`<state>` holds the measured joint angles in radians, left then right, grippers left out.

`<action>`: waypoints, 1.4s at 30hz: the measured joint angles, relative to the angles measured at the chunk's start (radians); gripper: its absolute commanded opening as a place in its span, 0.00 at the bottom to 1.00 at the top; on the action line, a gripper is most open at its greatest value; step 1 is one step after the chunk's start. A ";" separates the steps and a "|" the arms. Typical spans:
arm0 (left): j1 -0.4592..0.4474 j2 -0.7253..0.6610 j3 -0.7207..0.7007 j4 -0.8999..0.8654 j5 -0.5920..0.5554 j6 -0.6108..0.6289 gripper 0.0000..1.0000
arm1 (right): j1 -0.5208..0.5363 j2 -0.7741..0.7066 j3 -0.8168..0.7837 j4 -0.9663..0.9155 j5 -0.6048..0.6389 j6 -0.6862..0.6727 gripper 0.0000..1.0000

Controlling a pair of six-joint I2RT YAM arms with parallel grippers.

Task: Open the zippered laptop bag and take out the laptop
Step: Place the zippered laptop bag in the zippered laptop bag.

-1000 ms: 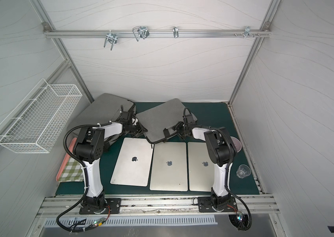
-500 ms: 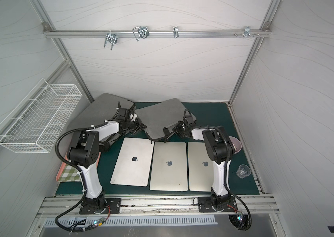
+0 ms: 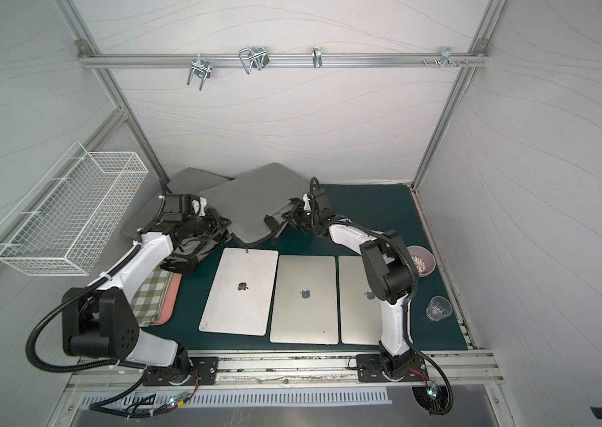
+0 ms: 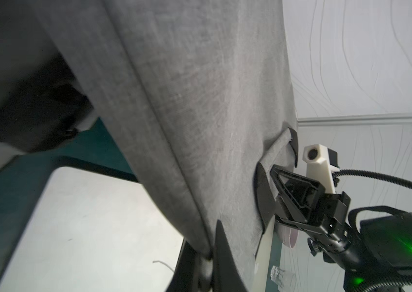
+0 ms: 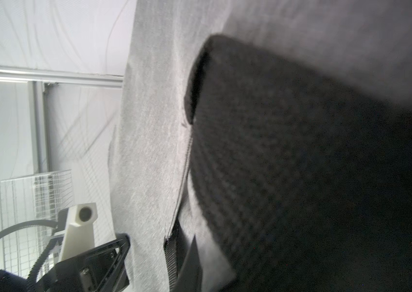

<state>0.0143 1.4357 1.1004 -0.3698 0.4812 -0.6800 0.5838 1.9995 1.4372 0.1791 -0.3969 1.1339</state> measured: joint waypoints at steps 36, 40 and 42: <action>0.348 -0.227 -0.278 -0.038 -0.519 -0.179 0.00 | 0.177 0.332 0.372 -0.005 0.002 -0.066 0.48; 0.355 -0.206 -0.278 0.003 -0.558 -0.181 0.00 | 0.159 0.304 0.301 -0.002 -0.010 -0.077 0.51; 0.361 -0.198 -0.278 0.018 -0.573 -0.188 0.00 | 0.147 0.285 0.272 0.000 -0.010 -0.085 0.52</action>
<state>0.3756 1.2373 0.8227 -0.3523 -0.0917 -0.8677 0.7307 2.2848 1.7096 0.1791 -0.4072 1.0489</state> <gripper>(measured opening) 0.083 0.512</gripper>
